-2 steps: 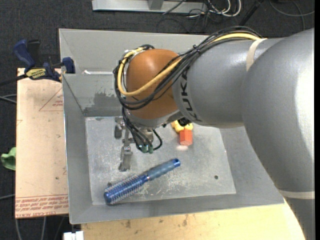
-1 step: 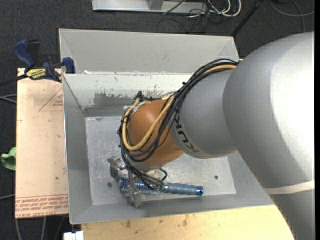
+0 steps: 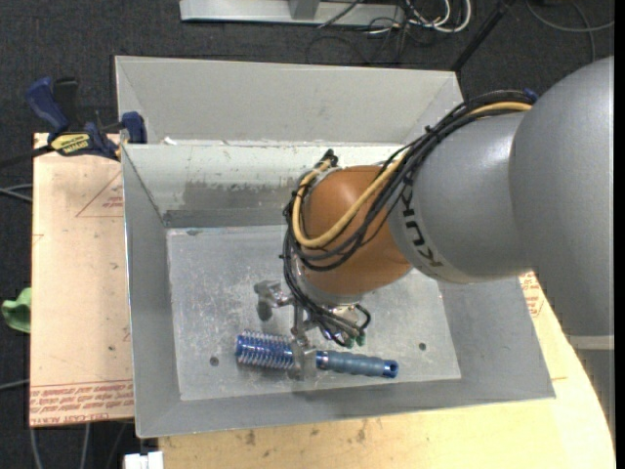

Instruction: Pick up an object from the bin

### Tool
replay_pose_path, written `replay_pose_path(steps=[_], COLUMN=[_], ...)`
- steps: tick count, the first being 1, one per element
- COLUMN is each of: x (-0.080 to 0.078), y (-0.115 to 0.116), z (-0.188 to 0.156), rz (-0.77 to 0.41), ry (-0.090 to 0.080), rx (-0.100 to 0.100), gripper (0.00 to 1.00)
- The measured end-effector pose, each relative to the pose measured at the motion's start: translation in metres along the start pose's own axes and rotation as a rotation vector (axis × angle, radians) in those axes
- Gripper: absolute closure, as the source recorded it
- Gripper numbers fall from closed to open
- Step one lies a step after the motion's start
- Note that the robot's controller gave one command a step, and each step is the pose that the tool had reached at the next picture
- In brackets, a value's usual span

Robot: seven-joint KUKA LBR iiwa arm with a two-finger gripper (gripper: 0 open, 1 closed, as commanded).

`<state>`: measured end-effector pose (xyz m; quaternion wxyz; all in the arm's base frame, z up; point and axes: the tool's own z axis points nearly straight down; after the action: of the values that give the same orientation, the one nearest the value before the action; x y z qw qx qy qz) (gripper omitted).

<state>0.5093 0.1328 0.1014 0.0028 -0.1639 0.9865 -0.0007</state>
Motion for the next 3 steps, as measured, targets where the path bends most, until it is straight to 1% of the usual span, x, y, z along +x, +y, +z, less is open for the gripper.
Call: replay_pose_path(steps=[1,2,3], x=[0.011,0.014,0.012], y=[-0.006,0.005,0.004], z=[0.002,0.03,0.03], rz=[0.001,-0.139,-0.136], ry=[0.006,-0.003,-0.001], rx=[-0.003,-0.003,-0.003], gripper=[0.0,0.0,0.0])
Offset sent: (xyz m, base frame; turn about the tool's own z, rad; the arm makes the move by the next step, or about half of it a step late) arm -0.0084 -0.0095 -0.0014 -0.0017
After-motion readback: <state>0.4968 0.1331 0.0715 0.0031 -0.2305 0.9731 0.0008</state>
